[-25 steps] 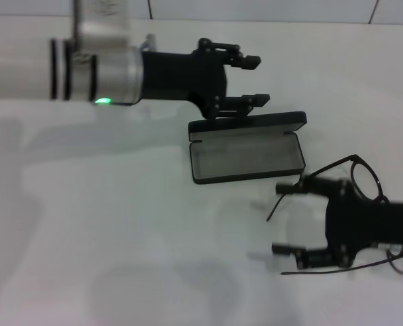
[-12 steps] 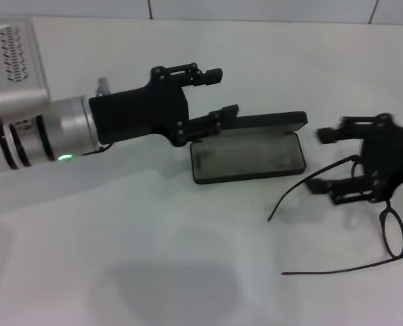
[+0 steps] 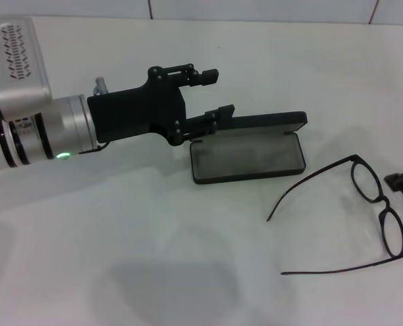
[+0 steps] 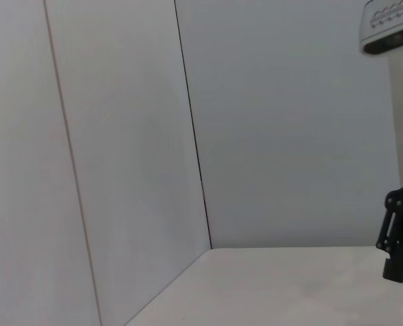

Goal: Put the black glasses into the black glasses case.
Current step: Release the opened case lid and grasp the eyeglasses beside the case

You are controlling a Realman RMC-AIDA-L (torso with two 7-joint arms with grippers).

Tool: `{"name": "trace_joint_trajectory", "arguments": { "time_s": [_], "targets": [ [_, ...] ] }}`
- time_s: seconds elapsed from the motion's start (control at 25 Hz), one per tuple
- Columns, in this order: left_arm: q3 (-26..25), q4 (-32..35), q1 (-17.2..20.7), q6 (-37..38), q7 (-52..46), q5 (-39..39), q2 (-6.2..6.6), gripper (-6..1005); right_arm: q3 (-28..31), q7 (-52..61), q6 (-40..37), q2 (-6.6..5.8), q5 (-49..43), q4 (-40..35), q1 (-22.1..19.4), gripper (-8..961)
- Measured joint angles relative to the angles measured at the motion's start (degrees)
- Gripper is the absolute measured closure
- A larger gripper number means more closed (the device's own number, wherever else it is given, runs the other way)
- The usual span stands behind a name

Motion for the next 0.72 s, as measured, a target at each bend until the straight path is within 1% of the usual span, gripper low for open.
{"name": "trace_joint_trajectory", "arguments": {
  "time_s": [0.08, 0.24, 0.36, 0.52, 0.72],
  "targets": [
    [0.00, 0.00, -0.20, -0.08, 0.02, 0.16, 0.00, 396, -0.19, 1.53, 0.54, 0.02, -2.29, 0.54, -0.03, 143],
    [0.00, 0.23, -1.15, -1.42, 0.27, 0.23, -0.03, 396, -1.14, 2.05, 2.85, 0.06, -3.99, 3.71, -1.18, 221],
    [0.00, 0.46, -1.75, -2.66, 0.35, 0.26, -0.17, 396, -2.91, 1.97, 6.04, 0.11, -4.83, 7.62, -1.80, 266],
    [0.00, 0.51, -1.94, -3.54, 0.37, 0.27, -0.20, 397, -6.36, 1.67, 9.49, 0.10, -5.04, 13.47, -0.81, 316],
    [0.00, 0.54, -2.57, -4.38, 0.43, 0.25, -0.22, 397, -8.14, 1.63, 10.59, 0.10, -5.06, 14.39, -0.19, 378]
  ]
}}
